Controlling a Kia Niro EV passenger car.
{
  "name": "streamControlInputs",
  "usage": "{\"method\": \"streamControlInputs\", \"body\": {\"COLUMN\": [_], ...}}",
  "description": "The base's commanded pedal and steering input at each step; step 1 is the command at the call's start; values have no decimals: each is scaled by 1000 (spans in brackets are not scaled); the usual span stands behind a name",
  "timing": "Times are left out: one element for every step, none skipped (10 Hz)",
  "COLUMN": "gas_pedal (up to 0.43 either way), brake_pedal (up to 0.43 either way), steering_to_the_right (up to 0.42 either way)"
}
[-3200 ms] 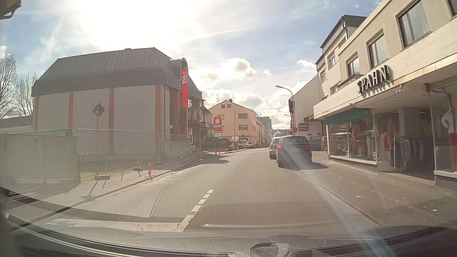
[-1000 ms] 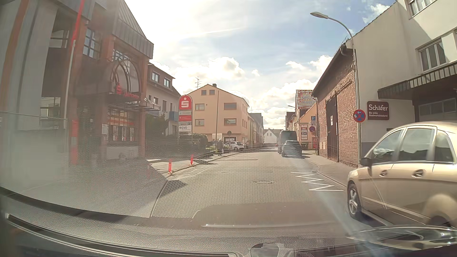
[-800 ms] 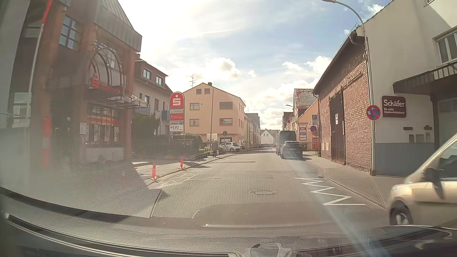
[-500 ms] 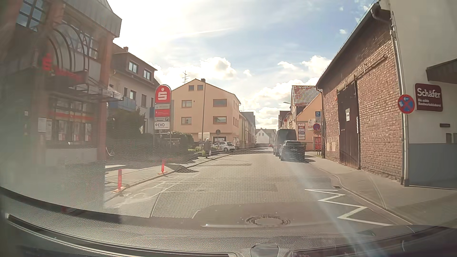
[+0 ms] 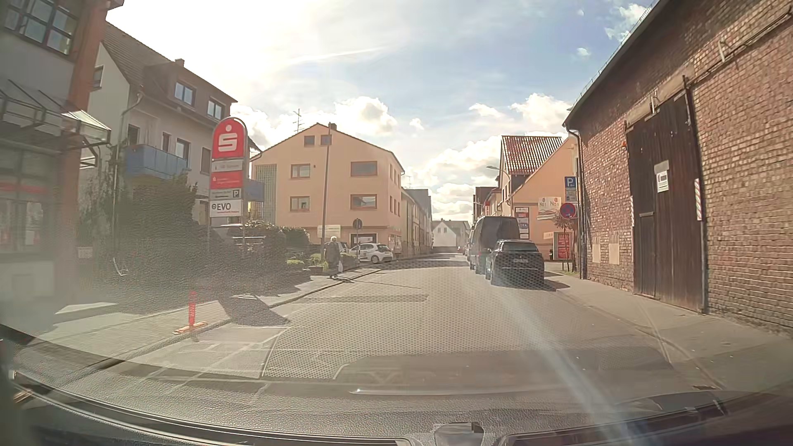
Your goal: Follow the waypoints while adhering to traffic rules and regulations
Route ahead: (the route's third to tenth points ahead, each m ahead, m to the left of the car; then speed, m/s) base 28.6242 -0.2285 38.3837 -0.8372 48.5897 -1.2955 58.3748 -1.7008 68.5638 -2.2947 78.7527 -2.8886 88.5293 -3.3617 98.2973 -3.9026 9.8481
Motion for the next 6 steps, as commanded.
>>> {"method": "streamControlInputs", "body": {"gas_pedal": [150, 150, 130, 110, 87, 8], "brake_pedal": [0, 0, 0, 0, 0, 0], "steering_to_the_right": [13, 13, 13, 11, 8, 8]}}
